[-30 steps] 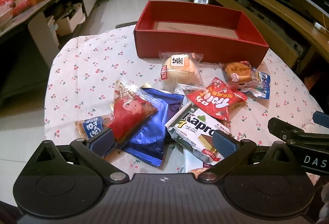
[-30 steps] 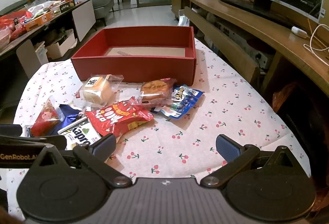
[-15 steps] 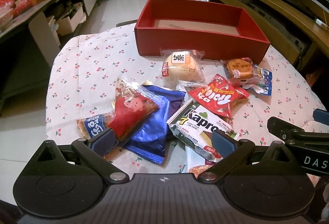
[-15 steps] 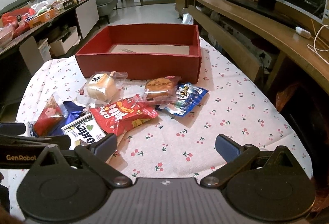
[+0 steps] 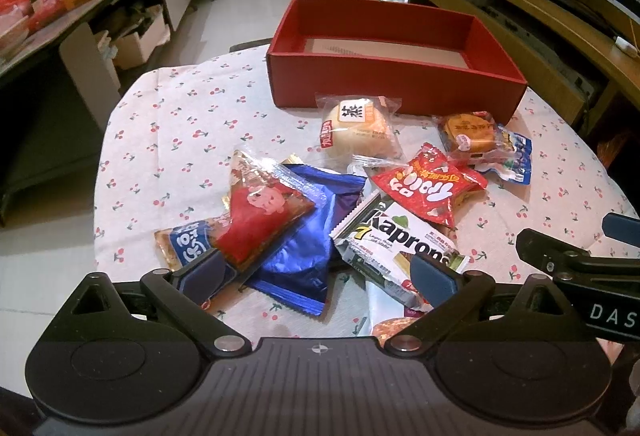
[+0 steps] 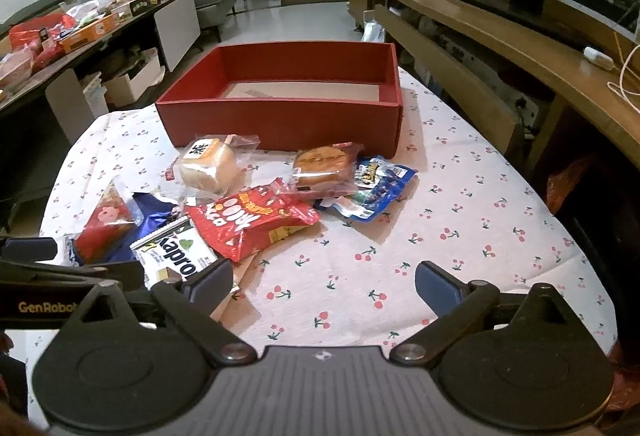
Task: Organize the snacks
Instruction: 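Move both tools toward the snack pile in front of the red box, then grasp the red-and-blue triangular snack bag with the left tool while the right tool grasps the Kaprons wafer pack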
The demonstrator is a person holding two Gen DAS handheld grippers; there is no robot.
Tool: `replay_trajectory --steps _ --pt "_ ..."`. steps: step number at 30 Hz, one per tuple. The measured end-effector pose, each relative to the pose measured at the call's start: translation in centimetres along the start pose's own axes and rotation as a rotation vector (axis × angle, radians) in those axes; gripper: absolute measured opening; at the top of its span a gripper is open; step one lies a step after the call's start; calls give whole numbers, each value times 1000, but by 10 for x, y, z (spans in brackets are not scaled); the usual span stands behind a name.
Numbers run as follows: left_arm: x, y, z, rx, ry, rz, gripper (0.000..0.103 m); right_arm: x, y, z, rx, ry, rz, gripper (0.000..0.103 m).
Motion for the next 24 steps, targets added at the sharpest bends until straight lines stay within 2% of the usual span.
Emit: replay_trajectory --steps 13,20,24 --pt "3 -6 17 36 -3 2 101 -5 1 14 23 44 25 103" --pt "2 -7 29 44 6 14 101 -10 2 33 110 103 64 103" --pt "0 -9 34 22 20 31 100 -16 0 45 160 141 106 96"
Point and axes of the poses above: each gripper's, at about its wrist camera, not at the fingertips, and x roughly against the way its jaws point, z to its left, y to its top, the point moved 5 cm from there along -x, roughly the way its jaws point, and after that the axes turned 15 degrees about -x, right-handed, at the moved point
